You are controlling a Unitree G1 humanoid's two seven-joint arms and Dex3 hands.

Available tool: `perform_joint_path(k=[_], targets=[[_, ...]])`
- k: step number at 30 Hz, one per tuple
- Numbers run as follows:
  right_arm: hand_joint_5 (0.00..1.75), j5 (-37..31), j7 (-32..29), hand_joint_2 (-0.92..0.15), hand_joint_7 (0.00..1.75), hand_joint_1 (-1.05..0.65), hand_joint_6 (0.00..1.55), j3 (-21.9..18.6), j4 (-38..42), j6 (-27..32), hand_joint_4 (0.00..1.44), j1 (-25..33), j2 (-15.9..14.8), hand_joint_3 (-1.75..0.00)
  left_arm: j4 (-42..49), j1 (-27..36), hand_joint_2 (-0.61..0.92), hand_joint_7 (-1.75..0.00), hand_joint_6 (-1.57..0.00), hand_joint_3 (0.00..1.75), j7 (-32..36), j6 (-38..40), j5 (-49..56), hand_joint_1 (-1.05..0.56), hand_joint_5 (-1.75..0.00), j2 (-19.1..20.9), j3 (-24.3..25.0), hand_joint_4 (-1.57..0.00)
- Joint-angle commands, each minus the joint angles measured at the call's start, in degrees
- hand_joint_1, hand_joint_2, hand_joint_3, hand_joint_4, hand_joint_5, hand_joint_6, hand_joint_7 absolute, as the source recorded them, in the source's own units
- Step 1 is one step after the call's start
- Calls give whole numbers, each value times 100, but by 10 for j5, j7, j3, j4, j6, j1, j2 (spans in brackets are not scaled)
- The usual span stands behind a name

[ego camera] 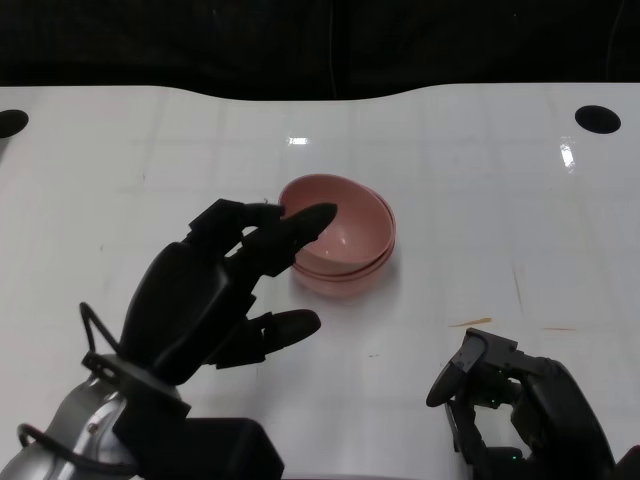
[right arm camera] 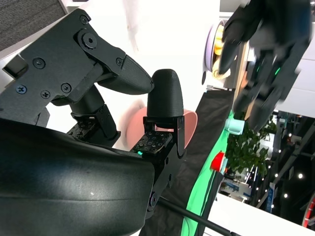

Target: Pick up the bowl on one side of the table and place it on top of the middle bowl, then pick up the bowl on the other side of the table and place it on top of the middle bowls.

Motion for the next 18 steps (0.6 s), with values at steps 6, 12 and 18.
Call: perform_joint_path(k=[6, 12, 18], targets=[[172, 4, 4, -45, 142, -18, 79, -5, -1, -7, 88, 6, -7, -128, 26, 83, 92, -20, -74, 24, 3, -159, -137, -27, -107, -13, 61, -41], [170, 5, 5, -45, 142, -19, 80, -7, -10, 4, 87, 6, -7, -128, 13, 165, 86, -58, -90, 35, -73, -168, -324, -17, -115, -54, 67, -71], [169, 13, 9, -44, 140, -18, 80, -8, -19, 11, 87, 7, -5, -130, -11, 219, 59, -89, -90, 88, -132, -134, -394, -11, -134, -93, 77, -81]])
